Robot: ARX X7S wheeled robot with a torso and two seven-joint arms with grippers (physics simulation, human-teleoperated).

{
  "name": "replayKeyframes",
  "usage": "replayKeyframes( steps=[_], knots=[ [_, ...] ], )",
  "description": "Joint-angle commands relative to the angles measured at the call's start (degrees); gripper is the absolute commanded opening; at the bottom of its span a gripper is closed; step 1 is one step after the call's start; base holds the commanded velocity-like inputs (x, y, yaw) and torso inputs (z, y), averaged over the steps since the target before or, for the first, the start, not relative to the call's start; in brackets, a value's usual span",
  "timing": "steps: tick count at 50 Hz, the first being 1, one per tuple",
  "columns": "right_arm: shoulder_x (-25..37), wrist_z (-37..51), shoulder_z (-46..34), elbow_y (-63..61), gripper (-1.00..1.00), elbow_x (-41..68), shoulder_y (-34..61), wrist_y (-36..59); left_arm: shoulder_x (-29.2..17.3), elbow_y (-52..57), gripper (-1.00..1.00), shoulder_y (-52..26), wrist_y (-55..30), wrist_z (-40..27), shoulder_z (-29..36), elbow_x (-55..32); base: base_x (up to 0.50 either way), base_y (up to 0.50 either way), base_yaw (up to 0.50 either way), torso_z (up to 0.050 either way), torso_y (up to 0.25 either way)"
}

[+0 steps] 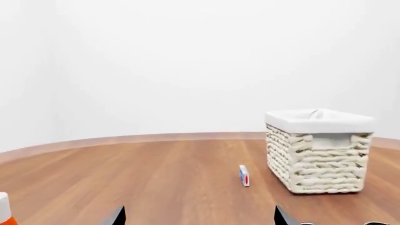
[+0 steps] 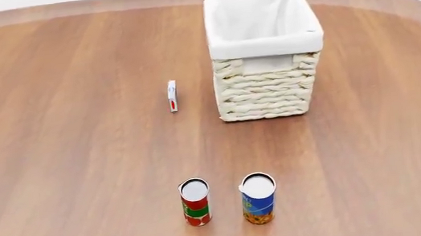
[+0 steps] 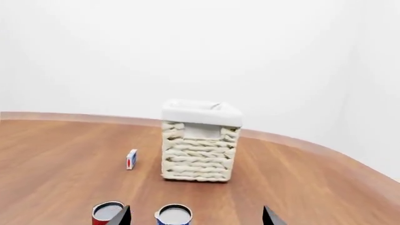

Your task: Pick up the cream cheese box, and put it in the basket.

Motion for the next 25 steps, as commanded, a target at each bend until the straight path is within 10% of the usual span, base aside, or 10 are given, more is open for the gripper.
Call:
replayKeyframes(
  steps=[1,25],
  knots=[
    [0.25,0.90,-1.19,1.32,1.00,-1.34,0.72,0.74,-0.43,-0.72,1.00,-0.52,-0.18,-0.53,0.49,-0.36,0.31,-0.12,0.00,0.000,0.000],
    [1.00,2.89,-2.74,2.12,1.00,-2.99,1.08,0.43,-1.17,-1.27,1.00,-0.71,0.10,-1.43,1.58,-0.78,0.31,-0.10,0.00,0.000,0.000]
  ],
)
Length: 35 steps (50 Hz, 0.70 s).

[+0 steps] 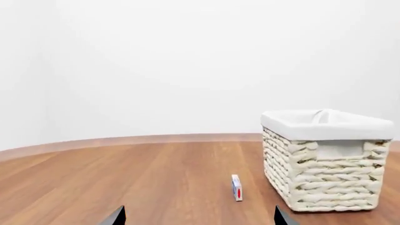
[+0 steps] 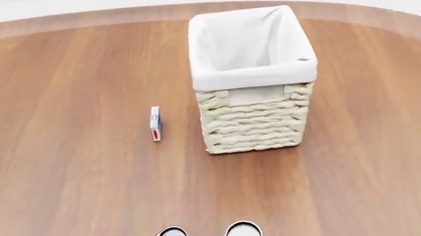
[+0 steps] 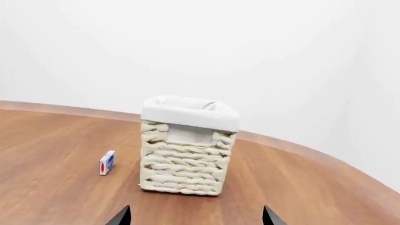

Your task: Pick up the cream cheese box, and put it in the basket.

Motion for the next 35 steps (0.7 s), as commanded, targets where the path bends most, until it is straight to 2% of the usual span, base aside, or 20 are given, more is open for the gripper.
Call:
replayKeyframes(
  steps=[1,35],
  knots=[
    [0.26,1.03,-0.72,0.55,1.00,-0.82,0.24,-0.20,-0.38,-0.26,1.00,-0.08,0.15,-0.50,0.49,-0.14,0.32,-0.01,0.00,0.000,0.000],
    [1.47,2.35,-2.12,0.85,1.00,0.03,0.85,0.05,-1.47,-0.02,1.00,-0.17,0.13,-1.83,1.69,-0.61,0.28,0.00,0.00,0.000,0.000]
  ],
)
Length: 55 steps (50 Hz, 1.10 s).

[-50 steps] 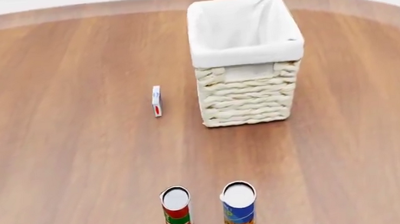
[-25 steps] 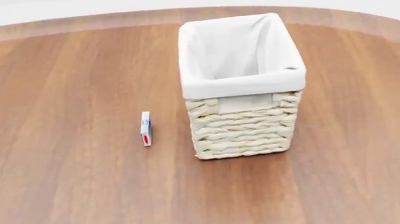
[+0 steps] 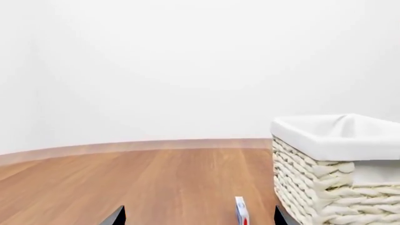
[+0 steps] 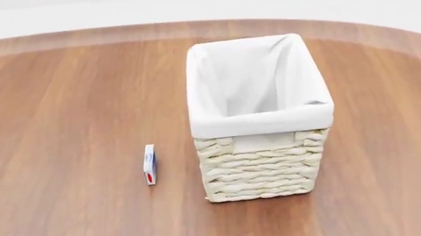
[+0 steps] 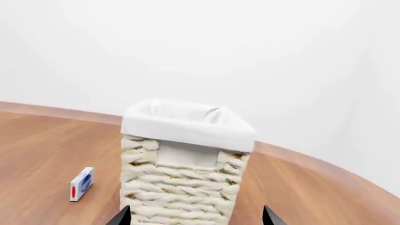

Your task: Pick up the cream cheese box, and put it in the basket.

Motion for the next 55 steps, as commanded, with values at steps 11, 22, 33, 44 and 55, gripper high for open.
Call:
replayKeyframes(
  steps=[11,22,33,44,55],
  knots=[
    [0.70,0.68,-0.70,-0.03,1.00,0.84,0.24,0.18,-0.62,0.02,1.00,0.00,0.10,-0.80,0.77,-0.20,0.27,0.00,0.00,0.000,0.000],
    [1.00,1.05,-1.11,0.04,1.00,1.03,0.41,0.14,-0.93,-0.11,1.00,-0.18,0.16,-1.10,1.10,-0.43,0.27,0.00,0.00,0.000,0.001],
    [1.23,1.27,-1.54,0.46,1.00,1.35,0.84,0.42,-1.20,-0.23,1.00,-0.25,0.28,-1.47,1.46,-0.47,0.27,0.00,0.00,0.000,0.000],
    [1.44,0.67,-1.69,0.52,1.00,3.57,0.93,0.06,-1.55,-0.08,1.00,-0.23,0.22,-1.83,1.69,-0.68,0.16,-0.13,0.00,0.000,0.000],
    [1.67,0.90,-2.04,0.57,1.00,4.00,1.10,0.57,-1.80,0.04,1.00,-0.22,0.24,-2.22,1.94,-0.83,0.02,-0.04,0.00,0.000,0.000]
  ],
)
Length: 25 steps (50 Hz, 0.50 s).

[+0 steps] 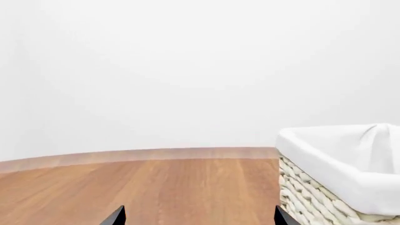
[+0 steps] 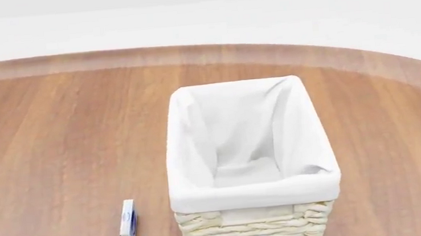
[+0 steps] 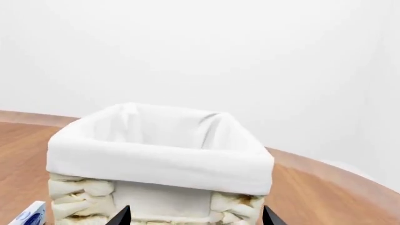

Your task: Pick up the cream cheese box, and put it in the basket.

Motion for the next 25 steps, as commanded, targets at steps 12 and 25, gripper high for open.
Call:
replayKeyframes(
  steps=[12,25],
  knots=[
    [0.43,0.46,-0.70,0.32,1.00,0.85,0.41,0.27,-0.50,-0.65,1.00,-0.80,-1.43,-0.38,0.58,-1.05,0.00,0.00,0.00,0.000,0.000],
    [0.71,0.57,-1.20,0.70,1.00,1.27,0.67,0.23,-0.92,-0.78,1.00,-1.29,-2.38,0.51,0.65,-3.82,0.00,0.00,0.00,0.000,0.000]
  ],
)
